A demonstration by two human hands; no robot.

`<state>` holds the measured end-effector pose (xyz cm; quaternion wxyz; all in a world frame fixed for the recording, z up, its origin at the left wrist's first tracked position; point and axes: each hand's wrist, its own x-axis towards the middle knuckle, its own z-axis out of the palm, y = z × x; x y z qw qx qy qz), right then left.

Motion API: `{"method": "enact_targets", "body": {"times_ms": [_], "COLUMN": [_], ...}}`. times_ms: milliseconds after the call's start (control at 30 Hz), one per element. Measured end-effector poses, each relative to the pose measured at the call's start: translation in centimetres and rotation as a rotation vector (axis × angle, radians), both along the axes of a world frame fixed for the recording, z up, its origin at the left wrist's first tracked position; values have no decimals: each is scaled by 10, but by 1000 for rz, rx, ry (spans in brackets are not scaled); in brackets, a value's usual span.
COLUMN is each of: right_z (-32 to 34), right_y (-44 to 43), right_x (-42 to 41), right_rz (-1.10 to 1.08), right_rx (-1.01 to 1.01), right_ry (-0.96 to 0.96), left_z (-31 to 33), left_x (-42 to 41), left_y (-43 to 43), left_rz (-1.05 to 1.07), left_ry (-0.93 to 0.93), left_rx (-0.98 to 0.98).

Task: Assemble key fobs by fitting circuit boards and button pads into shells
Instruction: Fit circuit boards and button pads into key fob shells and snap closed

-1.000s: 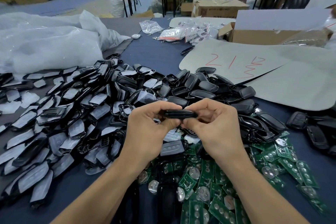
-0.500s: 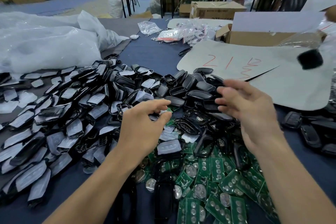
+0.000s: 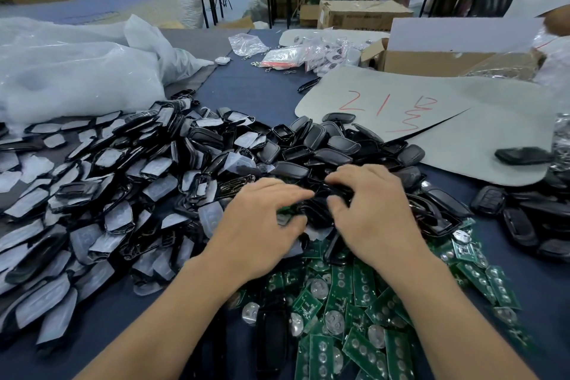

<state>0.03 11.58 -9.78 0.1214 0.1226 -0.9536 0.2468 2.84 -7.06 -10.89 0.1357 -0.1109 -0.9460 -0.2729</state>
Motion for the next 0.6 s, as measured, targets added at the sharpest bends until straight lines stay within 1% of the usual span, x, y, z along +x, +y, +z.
{"method": "enact_targets", "body": {"times_ms": [67,100,233,367,500,533,600], "right_z": [-2,-4,-5,-2,4,5,3], "right_y": [-5,-6,-5,-1,1,0,-1], "right_x": [2,1,0,1,2,3,4], "right_rz": [26,19,-34,-109,-178,-175,-171], "right_rx": [143,155,63,-31,-231,-239,-193], "right_ry": [-84,-107,-71,20,5,3,-16], "left_z": [-1,-2,0,3,2,1,1], "left_x": [-2,-3,-1,5,4,4,5], "left_y": [4,4,6,8,7,7,7], "left_rz": [-15,-10,49,143,168,177,209], "left_ry": [-14,-17,-3,38,89,103,80], "left_rx": [-45,-55,-78,-112,-31,5,87]}}
